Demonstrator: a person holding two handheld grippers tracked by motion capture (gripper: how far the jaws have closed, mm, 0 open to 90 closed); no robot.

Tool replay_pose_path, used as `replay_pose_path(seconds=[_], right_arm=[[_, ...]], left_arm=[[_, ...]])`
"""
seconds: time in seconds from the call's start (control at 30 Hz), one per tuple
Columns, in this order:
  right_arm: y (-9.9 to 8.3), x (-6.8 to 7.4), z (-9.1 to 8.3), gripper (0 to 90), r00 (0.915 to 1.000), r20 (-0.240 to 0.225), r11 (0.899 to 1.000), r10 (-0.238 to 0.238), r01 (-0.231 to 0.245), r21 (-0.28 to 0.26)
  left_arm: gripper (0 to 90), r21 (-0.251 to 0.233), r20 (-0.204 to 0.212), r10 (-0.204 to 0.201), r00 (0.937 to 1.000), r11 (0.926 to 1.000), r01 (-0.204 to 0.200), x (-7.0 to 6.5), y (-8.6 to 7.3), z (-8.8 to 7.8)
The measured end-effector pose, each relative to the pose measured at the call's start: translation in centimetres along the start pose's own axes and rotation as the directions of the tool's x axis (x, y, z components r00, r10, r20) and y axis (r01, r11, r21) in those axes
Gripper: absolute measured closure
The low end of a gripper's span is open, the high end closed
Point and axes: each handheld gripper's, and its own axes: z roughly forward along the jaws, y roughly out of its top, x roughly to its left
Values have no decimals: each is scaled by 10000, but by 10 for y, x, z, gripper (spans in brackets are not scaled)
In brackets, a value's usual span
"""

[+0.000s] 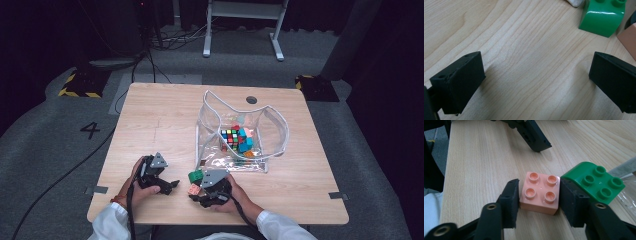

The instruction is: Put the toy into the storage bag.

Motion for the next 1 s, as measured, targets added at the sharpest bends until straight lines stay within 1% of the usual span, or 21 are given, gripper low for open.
replay_pose_path(seconds=[0.03, 0.07, 0.1, 0.23, 0.27, 0.3, 0.33, 0.37, 0.4, 0.5, 0.57, 0.63, 0.67, 0.7, 0.73, 0.77, 0.8, 0.9, 0.93, 0.97, 1.0], right_arm=[[0, 0, 0, 557, 10000, -9, 10000, 1, -1, -16], [-1, -1, -1, 577, 9997, -41, 9997, -250, 250, 10], [-1, -1, -1, 585, 9996, -44, 9996, -266, 266, -37], [-2, -1, -2, 589, 9999, -98, 10000, -73, 73, -35], [-3, -2, -4, 589, 9997, -117, 9998, -195, 195, -3], [-3, -2, -4, 589, 9997, -117, 9998, -195, 195, -3], [-3, -2, -5, 591, 9997, -225, 9999, 70, -72, -75], [-3, -2, -5, 591, 9997, -225, 9999, 70, -72, -75], [-5, -4, -7, 591, 9995, -279, 9999, -145, 142, -77], [-8, -5, -11, 591, 9996, -257, 9998, -152, 148, -132], [-9, -7, -17, 591, 9991, -409, 9997, -116, 108, -197], [-9, -6, -21, 591, 9991, -392, 9996, -152, 142, -241], [-8, -8, -31, 591, 9977, -347, 9974, -586, 570, -435], [-8, -8, -31, 591, 9977, -347, 9974, -586, 570, -435], [-10, -9, -37, 591, 9968, -206, 9962, -775, 766, -409], [-10, -9, -37, 591, 9968, -206, 9962, -775, 766, -409], [-14, -11, -43, 591, 9974, -138, 9971, -705, 701, -285], [-21, -15, -50, 591, 9971, -65, 9969, -755, 754, -236], [-24, -17, -54, 591, 9969, 15, 9968, -786, 786, -140], [-28, -18, -60, 591, 9981, 119, 9982, -602, 602, -67], [-34, -21, -70, 591, 9978, 140, 9978, -649, 647, 141]], left_arm=[[2, 1, 0, -4, 10000, 10000, 4, 0, 0, 0], [2, 1, -1, 0, 10000, 10000, 0, 0, 0, 0], [2, 1, -1, 0, 10000, 10000, 0, 0, 0, 0], [2, 22, 2, -5, 10000, 10000, 5, 0, 0, 0], [2, 28, 2, -4, 10000, 10000, 4, 0, 0, 0], [2, 12, -17, 14, 10000, 10000, -14, 0, 0, 0], [2, 25, -27, 9, 10000, 10000, -9, 0, 0, 0], [2, 25, -27, 9, 10000, 10000, -9, 0, 0, 0], [2, 21, -29, 14, 10000, 10000, -14, 0, 0, 0], [4, 7, -16, 16, 10000, 10000, -16, 0, 0, 0], [4, 20, 5, 13, 10000, 10000, -13, 0, 0, 0], [4, 18, 6, 10, 10000, 10000, -10, 0, 0, 0], [4, 17, 10, 8, 10000, 10000, -8, 0, 0, 0], [4, 13, -19, 22, 10000, 10000, -22, 0, 0, 0], [4, 15, 16, 6, 10000, 10000, -6, 0, 0, 0], [4, 18, 4, 11, 10000, 10000, -11, 0, 0, 0], [4, 14, -23, 14, 10000, 10000, -14, 0, 0, 0], [4, 6, -46, 10, 10000, 10000, -10, 0, 0, 0], [4, -9, -75, -45, 10000, 10000, 45, -1, 0, -1], [4, -6, -67, -44, 10000, 10000, 44, -1, 0, -1], [4, -8, -70, -44, 10000, 10000, 44, -1, 0, -1]])
